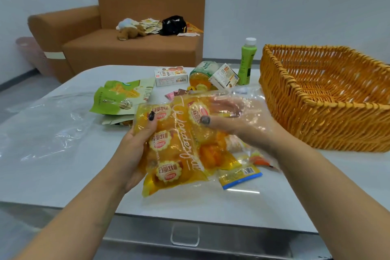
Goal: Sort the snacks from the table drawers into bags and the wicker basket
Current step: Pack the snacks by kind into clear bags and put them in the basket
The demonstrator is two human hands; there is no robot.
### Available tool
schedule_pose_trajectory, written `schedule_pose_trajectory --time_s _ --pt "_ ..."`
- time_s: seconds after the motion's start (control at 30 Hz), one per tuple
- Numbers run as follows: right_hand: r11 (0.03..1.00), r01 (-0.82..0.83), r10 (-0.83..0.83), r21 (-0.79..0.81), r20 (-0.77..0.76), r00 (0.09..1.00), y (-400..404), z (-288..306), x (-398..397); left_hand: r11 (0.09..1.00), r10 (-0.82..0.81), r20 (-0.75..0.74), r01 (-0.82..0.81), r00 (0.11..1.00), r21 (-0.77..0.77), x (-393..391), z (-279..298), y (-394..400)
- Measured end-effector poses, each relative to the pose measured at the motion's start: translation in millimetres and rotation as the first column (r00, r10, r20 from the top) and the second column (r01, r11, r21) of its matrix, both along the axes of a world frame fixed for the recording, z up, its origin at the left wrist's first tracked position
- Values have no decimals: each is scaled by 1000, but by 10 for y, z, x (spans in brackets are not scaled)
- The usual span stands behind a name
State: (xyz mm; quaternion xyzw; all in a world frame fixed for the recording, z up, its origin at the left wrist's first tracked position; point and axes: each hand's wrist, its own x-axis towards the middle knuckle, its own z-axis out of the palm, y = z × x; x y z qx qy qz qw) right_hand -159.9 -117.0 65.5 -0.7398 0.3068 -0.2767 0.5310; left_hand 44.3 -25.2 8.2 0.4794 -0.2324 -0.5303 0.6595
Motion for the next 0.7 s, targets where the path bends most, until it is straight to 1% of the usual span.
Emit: schedule_pose_trajectory --time_s 0.03,0.07,0.1,0.17,0.23,0.27,0.3,0.33,0.37,0.4,0.47,0.5,0.53,0.57,0.63,0.7 --pt "999 38 -38 9 15 999 -43 23 -3 1000 13 -23 -13 1000 5 -9 7 -5" --pt "997 62 -65 47 78 995 -80 61 -28 1000 22 -49 -22 999 9 -16 16 -10" --pt "988 112 -127 101 149 981 -129 97 -54 1000 26 -79 -25 997 10 -25 31 -14" --pt "956 234 -278 176 297 914 -192 180 -117 999 32 -145 -32 989 -1 -34 62 -22" --pt "911 361 -411 199 365 836 -233 194 -163 998 43 -218 -53 975 -39 -15 80 -33" --pt "900 366 -433 238 381 817 -215 182 -164 996 50 -254 -67 966 -60 -5 85 -39" --pt "904 303 -407 302 389 826 -192 150 -152 994 52 -281 -76 958 -76 2 88 -47" --pt "903 185 -348 389 405 846 -146 107 -133 993 52 -293 -81 955 -88 4 88 -56" --pt "888 58 -272 457 418 867 -79 68 -92 992 52 -289 -81 956 -92 -10 92 -67" --pt "872 -60 -184 486 439 879 18 51 -37 993 59 -272 -85 961 -85 -27 91 -81" --pt "876 -185 -60 445 482 874 149 16 77 994 89 -200 -101 976 -49 -58 81 -117" --pt "887 -204 -35 415 501 865 169 -9 125 992 114 -167 -121 979 -32 -77 80 -131" --pt "895 -202 -33 398 511 859 173 -37 166 988 146 -138 -150 980 -18 -88 74 -142" --pt "902 -168 -65 399 510 858 163 -70 198 982 188 -109 -189 976 -2 -104 76 -153" --pt "897 -15 -208 442 452 867 129 -115 249 962 273 -42 -273 961 5 -115 66 -177" --pt "871 134 -343 473 389 855 89 -154 269 935 354 44 -354 934 0 -121 32 -211"
